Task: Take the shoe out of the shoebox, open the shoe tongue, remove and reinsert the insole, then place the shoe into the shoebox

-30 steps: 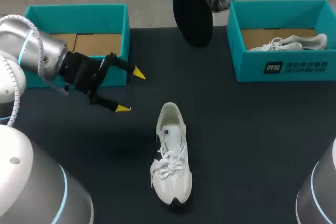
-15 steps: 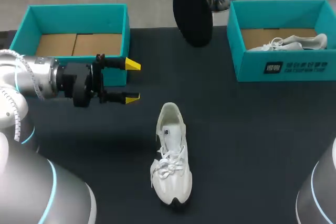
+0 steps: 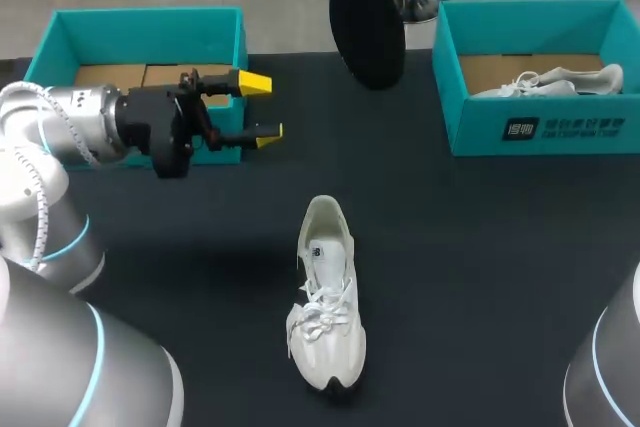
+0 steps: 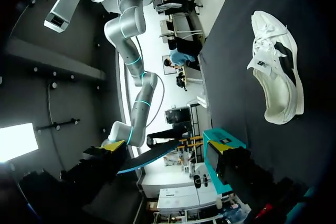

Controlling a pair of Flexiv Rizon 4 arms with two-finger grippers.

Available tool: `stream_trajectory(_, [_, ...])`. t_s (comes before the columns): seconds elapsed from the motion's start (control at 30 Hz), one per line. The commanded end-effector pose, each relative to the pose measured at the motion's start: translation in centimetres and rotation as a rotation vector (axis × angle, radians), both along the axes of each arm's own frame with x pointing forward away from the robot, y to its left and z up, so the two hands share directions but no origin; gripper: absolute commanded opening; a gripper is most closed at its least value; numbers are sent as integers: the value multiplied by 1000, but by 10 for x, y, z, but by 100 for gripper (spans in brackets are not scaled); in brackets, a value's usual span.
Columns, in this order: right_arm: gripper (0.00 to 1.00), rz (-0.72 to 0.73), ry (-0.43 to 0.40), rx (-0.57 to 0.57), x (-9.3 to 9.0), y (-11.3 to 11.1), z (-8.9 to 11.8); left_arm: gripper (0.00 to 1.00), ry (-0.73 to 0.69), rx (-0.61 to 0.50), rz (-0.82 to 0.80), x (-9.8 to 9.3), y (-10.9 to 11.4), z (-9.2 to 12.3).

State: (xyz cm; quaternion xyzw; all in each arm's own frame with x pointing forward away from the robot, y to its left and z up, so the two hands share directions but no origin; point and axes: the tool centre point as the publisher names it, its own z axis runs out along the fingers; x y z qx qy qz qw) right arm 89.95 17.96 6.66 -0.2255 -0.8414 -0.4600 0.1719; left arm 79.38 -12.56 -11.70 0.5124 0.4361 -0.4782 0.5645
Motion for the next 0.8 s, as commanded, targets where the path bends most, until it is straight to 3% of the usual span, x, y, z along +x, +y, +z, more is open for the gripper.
stream_trajectory(0.03, [0,-1,0,-3,0,1,0,100,-38,7,-17,15,-22,3])
stream_trajectory(0.33, [0,-1,0,-3,0,1,0,100,-94,22,6,20,-29,-2])
stream_trajectory(0.8, [0,-20,320,67,-19,13,-26,100,-94,22,6,20,-29,-2])
